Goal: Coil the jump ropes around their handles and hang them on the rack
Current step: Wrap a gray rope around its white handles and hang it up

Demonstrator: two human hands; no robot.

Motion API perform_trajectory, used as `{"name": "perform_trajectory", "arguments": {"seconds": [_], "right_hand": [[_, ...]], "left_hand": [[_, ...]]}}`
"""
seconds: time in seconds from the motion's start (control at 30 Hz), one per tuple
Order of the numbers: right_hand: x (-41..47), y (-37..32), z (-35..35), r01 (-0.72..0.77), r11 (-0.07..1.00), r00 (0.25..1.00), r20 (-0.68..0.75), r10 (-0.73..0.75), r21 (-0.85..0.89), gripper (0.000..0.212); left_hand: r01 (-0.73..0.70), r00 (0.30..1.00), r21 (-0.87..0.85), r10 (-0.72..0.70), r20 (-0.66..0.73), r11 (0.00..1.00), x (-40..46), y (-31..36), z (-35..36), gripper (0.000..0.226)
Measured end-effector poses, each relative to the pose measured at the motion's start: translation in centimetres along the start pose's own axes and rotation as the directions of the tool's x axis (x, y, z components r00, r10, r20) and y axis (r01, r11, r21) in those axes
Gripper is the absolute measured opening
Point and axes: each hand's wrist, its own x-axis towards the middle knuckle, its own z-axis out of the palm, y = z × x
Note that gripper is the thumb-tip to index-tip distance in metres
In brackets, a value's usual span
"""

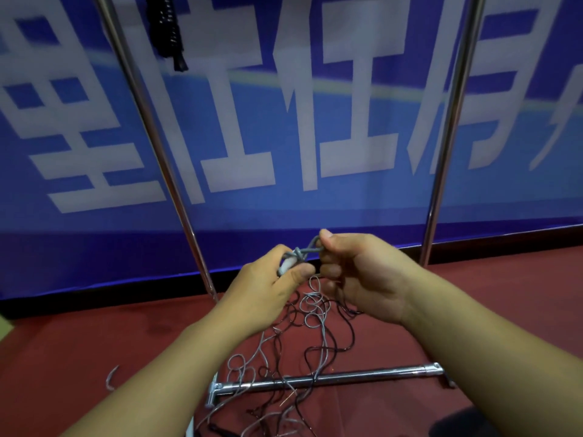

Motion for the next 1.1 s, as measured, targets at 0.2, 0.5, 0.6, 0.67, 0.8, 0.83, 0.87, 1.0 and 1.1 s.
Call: {"name": "perform_trajectory", "arguments": {"seconds": [0.2, 0.5, 0.6, 0.67, 0.8, 0.83, 0.87, 1.0, 1.1], "right_hand": [[1.6, 0.5, -0.4, 0.164, 0.917, 0.973, -0.093, -0.211, -0.363, 0.039], [1.1, 0.5, 0.4, 0.215, 0.936, 0.964, -0.093, -0.249, -0.277, 0.026], [1.2, -0.2, 1.2, 0.223, 0.962, 0.958, -0.149, -0.247, -0.159, 0.022], [1.3, -1.9, 2.0, 0.220, 0.964, 0.949, -0.195, -0.247, -0.149, 0.023], [0.9, -7.6, 3.7, 0.269, 0.933, 0.919, -0.226, -0.322, -0.239, 0.026], [0.7, -9.0, 4.1, 0.276, 0.924, 0.913, -0.228, -0.338, -0.266, 0.025], [0.4, -10.3, 4.5, 0.279, 0.919, 0.910, -0.231, -0.346, -0.277, 0.024], [-0.2, -15.2, 6.3, 0.288, 0.926, 0.898, -0.266, -0.350, -0.245, 0.025], [0.1, -18.4, 8.0, 0.326, 0.902, 0.889, -0.233, -0.395, -0.284, 0.026]], "left_hand": [[0.145, 0.989, -0.276, -0.147, 0.014, 0.950, 0.0, 0.0, 0.8, 0.059], [0.263, 0.955, -0.636, -0.289, 0.066, 0.726, -0.6, 3.0, 0.6, 0.067], [0.253, 0.960, -0.626, -0.274, 0.066, 0.737, -0.1, 4.8, 0.0, 0.054], [0.259, 0.959, -0.604, -0.275, 0.067, 0.754, 0.7, 6.0, -0.9, 0.055], [0.189, 0.976, -0.500, -0.219, -0.001, 0.845, 2.5, 9.3, -4.2, 0.054], [0.153, 0.982, -0.483, -0.187, -0.022, 0.862, 2.8, 10.0, -5.0, 0.051], [0.113, 0.988, -0.465, -0.150, -0.043, 0.878, 3.1, 10.7, -5.8, 0.047], [0.038, 0.993, -0.442, -0.085, -0.087, 0.896, 4.2, 12.8, -9.8, 0.032], [0.034, 0.994, -0.486, -0.080, -0.075, 0.873, 5.0, 14.1, -13.0, 0.029]]}}
